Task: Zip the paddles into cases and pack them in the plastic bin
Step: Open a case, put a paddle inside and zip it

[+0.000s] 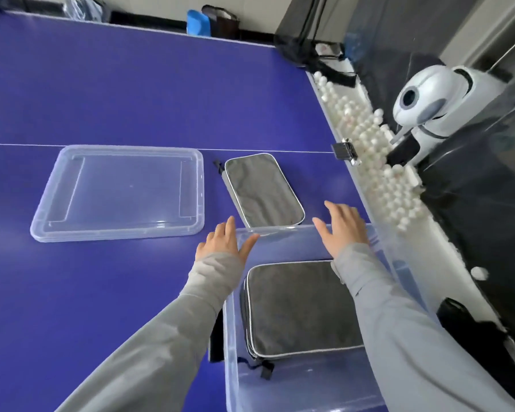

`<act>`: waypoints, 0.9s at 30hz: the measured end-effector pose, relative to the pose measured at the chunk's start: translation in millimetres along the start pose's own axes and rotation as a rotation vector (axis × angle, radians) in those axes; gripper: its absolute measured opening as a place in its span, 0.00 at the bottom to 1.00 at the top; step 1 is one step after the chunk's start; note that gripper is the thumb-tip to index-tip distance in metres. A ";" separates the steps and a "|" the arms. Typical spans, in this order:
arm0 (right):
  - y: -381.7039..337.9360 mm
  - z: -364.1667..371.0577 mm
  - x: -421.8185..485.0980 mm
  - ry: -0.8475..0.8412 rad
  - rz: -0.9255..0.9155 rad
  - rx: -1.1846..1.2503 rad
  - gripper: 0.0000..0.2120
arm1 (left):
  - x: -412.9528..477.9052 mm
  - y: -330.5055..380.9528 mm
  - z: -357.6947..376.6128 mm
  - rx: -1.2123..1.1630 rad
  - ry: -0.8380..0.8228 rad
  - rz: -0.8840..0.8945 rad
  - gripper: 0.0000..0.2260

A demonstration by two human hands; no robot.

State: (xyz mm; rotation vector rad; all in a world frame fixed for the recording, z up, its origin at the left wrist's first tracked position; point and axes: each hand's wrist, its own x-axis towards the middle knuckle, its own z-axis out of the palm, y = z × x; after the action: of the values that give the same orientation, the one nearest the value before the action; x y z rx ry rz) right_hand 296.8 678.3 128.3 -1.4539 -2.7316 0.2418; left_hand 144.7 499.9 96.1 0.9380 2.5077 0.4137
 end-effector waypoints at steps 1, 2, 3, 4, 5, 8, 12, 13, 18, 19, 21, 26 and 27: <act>2.2 2.2 20.5 -0.031 -0.011 -0.031 0.25 | 3.1 5.0 2.3 -0.042 -0.008 -0.069 0.31; 4.0 5.9 39.9 -0.071 -0.019 -0.057 0.25 | 4.9 8.8 4.4 -0.087 0.001 -0.138 0.29; 5.7 11.0 58.4 -0.113 -0.026 -0.075 0.25 | 6.3 11.5 6.3 -0.128 0.024 -0.198 0.27; 6.7 16.8 75.7 -0.157 -0.031 -0.089 0.25 | 7.3 13.0 8.0 -0.151 0.051 -0.244 0.26; 6.9 23.1 91.4 -0.199 -0.035 -0.106 0.25 | 7.9 13.7 9.0 -0.152 0.074 -0.271 0.25; 6.3 46.0 125.6 -0.323 -0.051 -0.172 0.28 | 6.9 13.2 9.5 -0.138 0.125 -0.299 0.25; 4.1 77.0 154.3 -0.473 -0.012 -0.190 0.35 | 7.4 14.6 9.2 -0.092 0.133 -0.307 0.24; 2.2 82.8 160.4 -0.509 0.019 -0.177 0.37 | 7.9 15.0 9.4 -0.084 0.136 -0.312 0.24; -13.0 109.4 176.4 -0.545 0.097 -0.108 0.40 | 8.8 15.4 11.0 -0.059 0.161 -0.331 0.23; -15.2 113.7 176.7 -0.541 0.122 -0.057 0.39 | 8.9 14.9 11.3 -0.063 0.169 -0.328 0.22; -18.0 116.3 177.2 -0.509 0.165 0.049 0.36 | 8.7 14.4 11.8 -0.065 0.179 -0.325 0.21; -22.8 96.9 173.0 -0.342 0.112 0.210 0.29 | 8.9 13.9 12.4 -0.072 0.188 -0.313 0.22; -25.1 90.0 170.7 -0.309 0.083 0.266 0.28 | 8.7 13.7 12.5 -0.082 0.191 -0.307 0.22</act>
State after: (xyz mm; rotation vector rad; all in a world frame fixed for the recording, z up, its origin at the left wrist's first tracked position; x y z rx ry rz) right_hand 170.9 794.9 36.5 -1.5665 -2.7221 0.8642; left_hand 152.4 517.3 88.5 0.4897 2.7247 0.5216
